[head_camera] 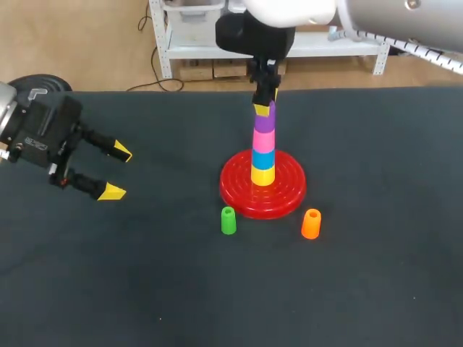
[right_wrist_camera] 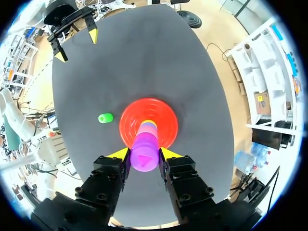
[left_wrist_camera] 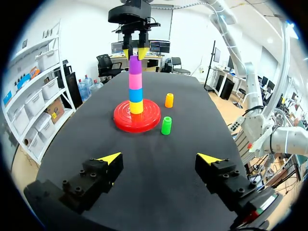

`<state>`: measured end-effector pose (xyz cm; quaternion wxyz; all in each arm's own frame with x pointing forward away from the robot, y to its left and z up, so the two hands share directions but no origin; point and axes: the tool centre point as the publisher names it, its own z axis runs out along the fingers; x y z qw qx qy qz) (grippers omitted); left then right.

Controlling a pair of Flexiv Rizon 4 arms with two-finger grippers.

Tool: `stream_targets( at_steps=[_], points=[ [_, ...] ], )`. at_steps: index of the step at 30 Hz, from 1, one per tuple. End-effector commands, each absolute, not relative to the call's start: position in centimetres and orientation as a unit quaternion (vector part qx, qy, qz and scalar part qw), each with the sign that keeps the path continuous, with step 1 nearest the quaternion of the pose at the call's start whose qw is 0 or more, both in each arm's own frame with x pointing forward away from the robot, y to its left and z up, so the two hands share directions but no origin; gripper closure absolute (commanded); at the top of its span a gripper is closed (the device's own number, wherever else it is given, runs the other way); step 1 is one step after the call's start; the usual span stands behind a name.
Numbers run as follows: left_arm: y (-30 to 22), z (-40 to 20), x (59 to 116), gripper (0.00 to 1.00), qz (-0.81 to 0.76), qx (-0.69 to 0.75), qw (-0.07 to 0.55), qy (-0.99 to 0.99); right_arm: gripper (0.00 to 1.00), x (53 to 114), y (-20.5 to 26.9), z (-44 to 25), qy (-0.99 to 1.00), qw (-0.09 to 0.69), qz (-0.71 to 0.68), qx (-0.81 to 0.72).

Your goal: Pick up and stack the cylinders on the red base in this order: pink,purple,orange,green

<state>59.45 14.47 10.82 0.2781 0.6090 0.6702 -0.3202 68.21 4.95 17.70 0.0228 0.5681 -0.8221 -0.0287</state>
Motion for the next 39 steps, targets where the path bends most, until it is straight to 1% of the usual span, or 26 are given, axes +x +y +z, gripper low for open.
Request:
stream_targets(
  at_steps=[1, 14, 15, 16, 17, 24, 29, 33, 36, 39],
  points=[
    [14.5, 10.7, 59.4, 0.00, -0.320, 0.609, 0.280, 0.669, 1.00, 68.5, 5.2, 16.9, -0.821, 0.029, -0.032, 0.569],
    [14.5, 10.7, 59.4, 0.00, -0.320, 0.609, 0.280, 0.669, 1.00, 68.4, 5.1, 16.4, -0.824, 0.028, -0.033, 0.564],
    [14.5, 10.7, 59.4, 0.00, -0.320, 0.609, 0.280, 0.669, 0.96, 68.3, 5.0, 16.5, -0.826, 0.024, -0.032, 0.563],
    [14.5, 10.7, 59.4, 0.00, -0.320, 0.609, 0.280, 0.669, 0.67, 68.3, 5.0, 16.6, -0.826, 0.022, -0.032, 0.562],
    [14.5, 10.7, 59.4, 0.00, -0.320, 0.609, 0.280, 0.669, 0.00, 68.1, 5.0, 16.8, -0.827, 0.018, -0.027, 0.562],
    [14.5, 10.7, 59.4, 0.00, -0.320, 0.609, 0.280, 0.669, 0.00, 67.2, 4.7, 19.0, -0.830, -0.027, -0.015, 0.556],
    [14.5, 10.7, 59.4, 0.00, -0.320, 0.609, 0.280, 0.669, 0.00, 65.1, 3.7, 22.4, -0.837, -0.086, 0.012, 0.540],
    [14.5, 10.7, 59.4, 0.00, -0.320, 0.609, 0.280, 0.669, 0.00, 62.7, 2.7, 23.1, -0.846, -0.115, 0.030, 0.519],
    [14.5, 10.7, 59.4, 0.00, -0.320, 0.609, 0.280, 0.669, 0.00, 61.0, 1.9, 23.0, -0.857, -0.120, 0.042, 0.500],
    [14.5, 10.7, 59.4, 0.00, -0.320, 0.609, 0.280, 0.669, 0.00, 59.2, 1.4, 22.2, -0.864, -0.109, 0.042, 0.489]
  ],
)
